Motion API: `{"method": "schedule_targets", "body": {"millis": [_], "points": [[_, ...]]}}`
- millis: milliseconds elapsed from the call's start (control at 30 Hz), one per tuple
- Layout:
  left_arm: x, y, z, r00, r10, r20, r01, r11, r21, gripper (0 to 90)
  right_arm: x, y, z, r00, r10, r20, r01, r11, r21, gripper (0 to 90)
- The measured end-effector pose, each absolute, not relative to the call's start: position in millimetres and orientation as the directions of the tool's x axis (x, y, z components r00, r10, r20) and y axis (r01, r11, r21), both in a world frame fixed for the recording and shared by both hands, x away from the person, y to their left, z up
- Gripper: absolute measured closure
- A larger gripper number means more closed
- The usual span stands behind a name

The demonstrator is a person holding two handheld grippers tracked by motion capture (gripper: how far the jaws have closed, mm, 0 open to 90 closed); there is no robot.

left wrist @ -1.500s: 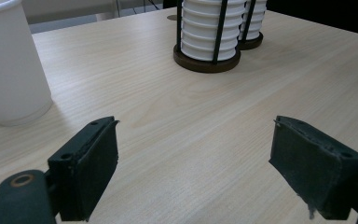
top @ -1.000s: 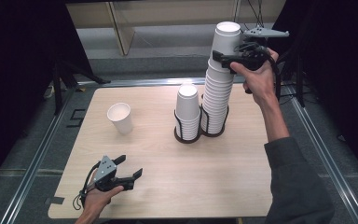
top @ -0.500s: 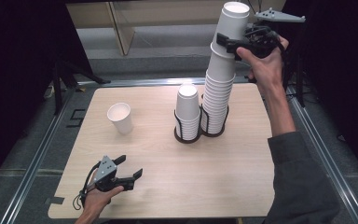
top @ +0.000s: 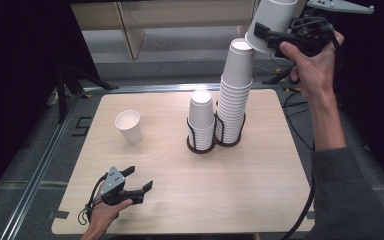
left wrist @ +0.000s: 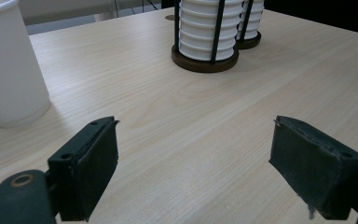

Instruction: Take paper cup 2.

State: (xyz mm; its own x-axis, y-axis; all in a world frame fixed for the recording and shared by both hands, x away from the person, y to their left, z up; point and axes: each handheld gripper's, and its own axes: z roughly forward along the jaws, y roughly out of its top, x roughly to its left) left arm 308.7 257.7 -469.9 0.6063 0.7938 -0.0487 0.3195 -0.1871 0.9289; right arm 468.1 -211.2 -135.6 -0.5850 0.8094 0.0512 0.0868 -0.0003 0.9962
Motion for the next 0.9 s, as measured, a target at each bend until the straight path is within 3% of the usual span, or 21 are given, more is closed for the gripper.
{"method": "schedule_targets", "body": {"millis": [467,900], "points": [[308,257,-470,0.592,0.805,-0.045,0.333,-0.192,0.923,14.5,412,-230,-181,-0.616,0.788,0.008,0.098,0.067,0.993,17.0],[309,257,-470,0.590,0.806,-0.043,0.332,-0.194,0.923,14.5,381,-210,-241,-0.681,0.731,0.037,0.132,0.073,0.989,17.0]]}}
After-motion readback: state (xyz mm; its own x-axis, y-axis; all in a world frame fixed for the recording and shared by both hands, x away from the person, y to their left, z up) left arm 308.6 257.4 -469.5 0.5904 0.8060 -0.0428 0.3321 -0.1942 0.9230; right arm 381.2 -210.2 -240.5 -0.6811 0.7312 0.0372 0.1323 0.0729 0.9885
